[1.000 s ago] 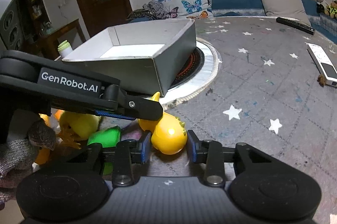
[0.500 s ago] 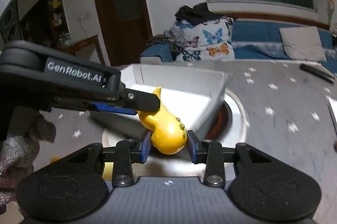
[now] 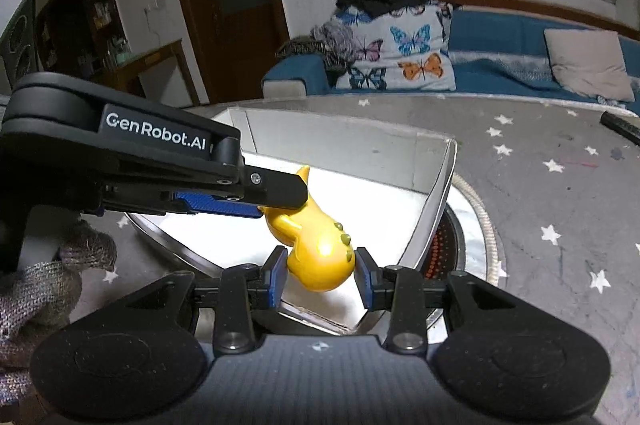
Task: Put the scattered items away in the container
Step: 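Carry the yellow toy over the box and open the right gripper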
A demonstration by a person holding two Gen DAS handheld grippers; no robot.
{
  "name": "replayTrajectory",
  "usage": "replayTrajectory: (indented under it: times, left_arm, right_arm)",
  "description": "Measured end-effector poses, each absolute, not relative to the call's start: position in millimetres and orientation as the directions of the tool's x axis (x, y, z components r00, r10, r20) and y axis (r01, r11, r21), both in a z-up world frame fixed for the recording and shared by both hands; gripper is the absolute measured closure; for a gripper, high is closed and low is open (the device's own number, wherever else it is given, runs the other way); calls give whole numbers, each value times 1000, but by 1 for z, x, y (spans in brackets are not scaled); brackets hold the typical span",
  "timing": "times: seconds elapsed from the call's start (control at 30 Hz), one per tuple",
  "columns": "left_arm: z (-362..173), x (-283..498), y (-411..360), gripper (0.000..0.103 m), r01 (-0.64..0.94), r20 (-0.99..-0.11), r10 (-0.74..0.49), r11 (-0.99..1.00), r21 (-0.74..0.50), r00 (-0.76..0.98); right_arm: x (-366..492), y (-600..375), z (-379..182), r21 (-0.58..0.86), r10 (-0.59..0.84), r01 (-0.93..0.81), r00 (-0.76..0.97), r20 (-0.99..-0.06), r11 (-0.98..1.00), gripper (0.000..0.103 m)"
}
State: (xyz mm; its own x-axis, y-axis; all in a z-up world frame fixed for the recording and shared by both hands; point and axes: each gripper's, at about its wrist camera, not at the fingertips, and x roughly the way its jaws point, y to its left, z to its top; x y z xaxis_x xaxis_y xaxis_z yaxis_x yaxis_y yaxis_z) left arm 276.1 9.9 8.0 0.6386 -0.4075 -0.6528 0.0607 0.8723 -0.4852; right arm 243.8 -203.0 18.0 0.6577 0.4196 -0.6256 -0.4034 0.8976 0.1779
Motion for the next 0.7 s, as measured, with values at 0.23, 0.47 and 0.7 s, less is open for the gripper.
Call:
replayTrajectory:
  times: [0.23,0.47,0.7]
  left_arm:
    - [-4,281,22,69,24,-654,-433,844,-536,620]
    - [-9,281,20,71,20,-671,-417,857,-514,613]
    - [-2,270,13,71,51,-671,-403,876,-479,623]
  right_arm:
    - [247,-193,10,144,403,-415,650,-644,898,68]
    - [244,-194,13,143,404,-417,651,-643,898,67]
    - [229,-199,22,141,411,-419,673,-614,897,67]
